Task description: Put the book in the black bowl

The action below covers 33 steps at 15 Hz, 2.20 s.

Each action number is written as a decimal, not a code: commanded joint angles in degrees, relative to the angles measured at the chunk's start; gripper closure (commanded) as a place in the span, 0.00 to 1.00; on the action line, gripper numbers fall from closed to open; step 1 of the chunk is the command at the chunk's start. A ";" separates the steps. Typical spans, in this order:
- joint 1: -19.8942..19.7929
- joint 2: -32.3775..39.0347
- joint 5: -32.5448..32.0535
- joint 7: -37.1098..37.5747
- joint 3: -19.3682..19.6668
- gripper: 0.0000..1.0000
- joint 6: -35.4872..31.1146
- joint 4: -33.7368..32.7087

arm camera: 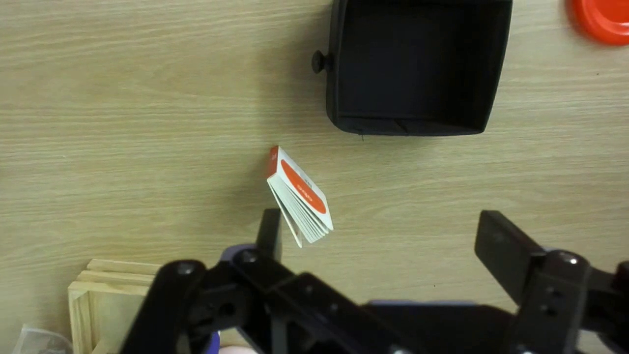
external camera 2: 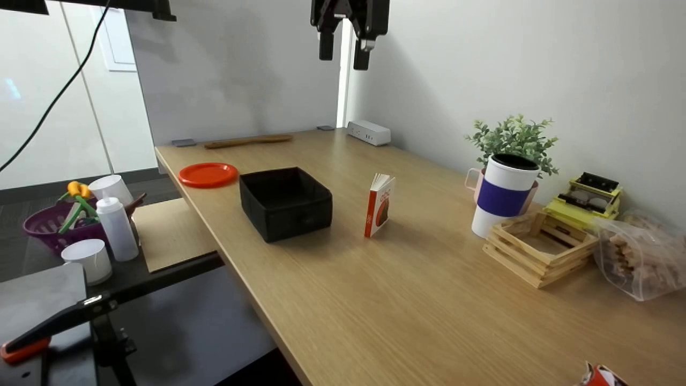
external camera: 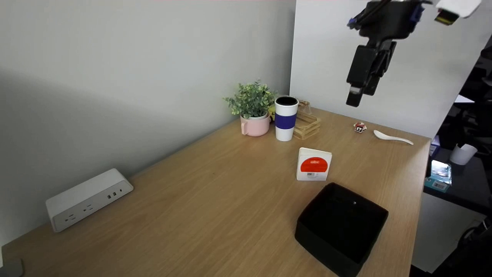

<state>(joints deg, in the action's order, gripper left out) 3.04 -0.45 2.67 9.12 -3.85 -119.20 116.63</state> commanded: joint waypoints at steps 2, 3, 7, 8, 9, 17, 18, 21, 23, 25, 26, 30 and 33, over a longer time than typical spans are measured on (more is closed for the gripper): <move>0.23 3.77 0.56 -0.58 0.24 0.00 0.21 -2.33; 0.27 4.99 0.59 -0.61 0.26 0.00 0.23 -3.15; 0.55 6.40 -0.48 -0.01 0.20 0.00 1.05 -4.90; 0.64 7.74 -2.10 -0.62 0.22 0.00 2.24 -6.04; 0.70 8.42 -3.30 -0.98 0.25 0.00 3.39 -6.68; -0.98 16.12 -11.28 -20.12 1.19 0.00 15.71 -13.85; -1.41 16.67 -11.77 -23.68 1.28 0.00 15.95 -14.42; -1.32 15.94 -11.44 -23.75 1.38 0.00 14.34 -12.86; -1.64 16.31 -11.50 -25.48 1.40 0.00 14.50 -13.33; -1.82 16.59 -11.07 -26.16 1.31 0.00 12.94 -13.43; -2.18 16.82 -9.60 -26.95 1.08 0.00 11.20 -13.52; -3.49 18.72 -1.07 -29.63 0.50 0.00 3.84 -14.62; -3.87 20.81 2.94 -31.40 0.27 0.00 0.61 -15.60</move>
<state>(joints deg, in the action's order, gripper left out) 0.79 17.62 2.34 -19.72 -2.35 -116.16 103.06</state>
